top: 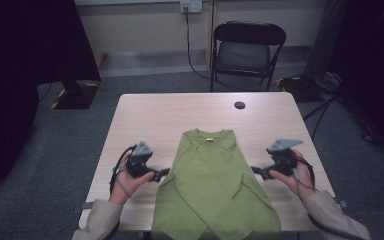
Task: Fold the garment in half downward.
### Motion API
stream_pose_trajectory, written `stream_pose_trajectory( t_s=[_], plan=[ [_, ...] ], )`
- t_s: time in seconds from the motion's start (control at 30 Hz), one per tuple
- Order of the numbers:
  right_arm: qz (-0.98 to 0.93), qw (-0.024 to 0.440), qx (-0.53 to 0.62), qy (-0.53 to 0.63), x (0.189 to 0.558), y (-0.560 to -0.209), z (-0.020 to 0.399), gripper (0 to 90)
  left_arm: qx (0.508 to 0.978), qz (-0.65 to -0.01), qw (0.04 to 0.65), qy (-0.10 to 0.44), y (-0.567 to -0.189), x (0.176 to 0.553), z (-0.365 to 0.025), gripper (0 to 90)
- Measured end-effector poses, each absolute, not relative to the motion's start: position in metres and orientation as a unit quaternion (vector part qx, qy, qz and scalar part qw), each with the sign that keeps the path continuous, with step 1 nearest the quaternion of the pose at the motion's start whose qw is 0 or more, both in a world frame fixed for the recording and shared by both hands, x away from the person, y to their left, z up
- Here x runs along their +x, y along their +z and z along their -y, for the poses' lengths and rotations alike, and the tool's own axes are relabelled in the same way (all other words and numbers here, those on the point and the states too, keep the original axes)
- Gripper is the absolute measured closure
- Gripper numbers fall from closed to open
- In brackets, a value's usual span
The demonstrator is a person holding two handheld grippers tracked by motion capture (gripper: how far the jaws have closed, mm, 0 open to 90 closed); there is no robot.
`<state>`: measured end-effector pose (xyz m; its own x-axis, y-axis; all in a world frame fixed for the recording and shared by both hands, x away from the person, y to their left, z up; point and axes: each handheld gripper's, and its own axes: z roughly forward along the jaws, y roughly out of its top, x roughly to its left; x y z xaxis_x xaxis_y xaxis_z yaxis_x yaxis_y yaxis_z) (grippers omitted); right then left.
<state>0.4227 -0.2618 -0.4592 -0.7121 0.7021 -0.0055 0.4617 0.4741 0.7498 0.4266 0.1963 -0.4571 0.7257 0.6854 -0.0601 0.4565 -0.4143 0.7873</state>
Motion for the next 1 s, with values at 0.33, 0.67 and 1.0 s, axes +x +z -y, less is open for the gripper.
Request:
stream_pose_trajectory(
  t_s=[0.33,0.67,1.0],
  plan=[
    [-0.811,0.151,0.404,0.395,0.522,-0.485,0.2,23.6,0.84,-0.356,0.391,0.122,-0.483,0.534,-0.139,23.3],
    [-0.813,0.152,0.393,0.401,0.525,-0.499,0.195,69.8,0.854,-0.329,0.384,0.119,-0.493,0.531,-0.135,53.2],
    [-0.803,0.084,0.406,0.429,0.529,-0.493,0.203,84.9,0.854,-0.346,0.378,0.094,-0.483,0.528,-0.133,86.9]
  ],
)
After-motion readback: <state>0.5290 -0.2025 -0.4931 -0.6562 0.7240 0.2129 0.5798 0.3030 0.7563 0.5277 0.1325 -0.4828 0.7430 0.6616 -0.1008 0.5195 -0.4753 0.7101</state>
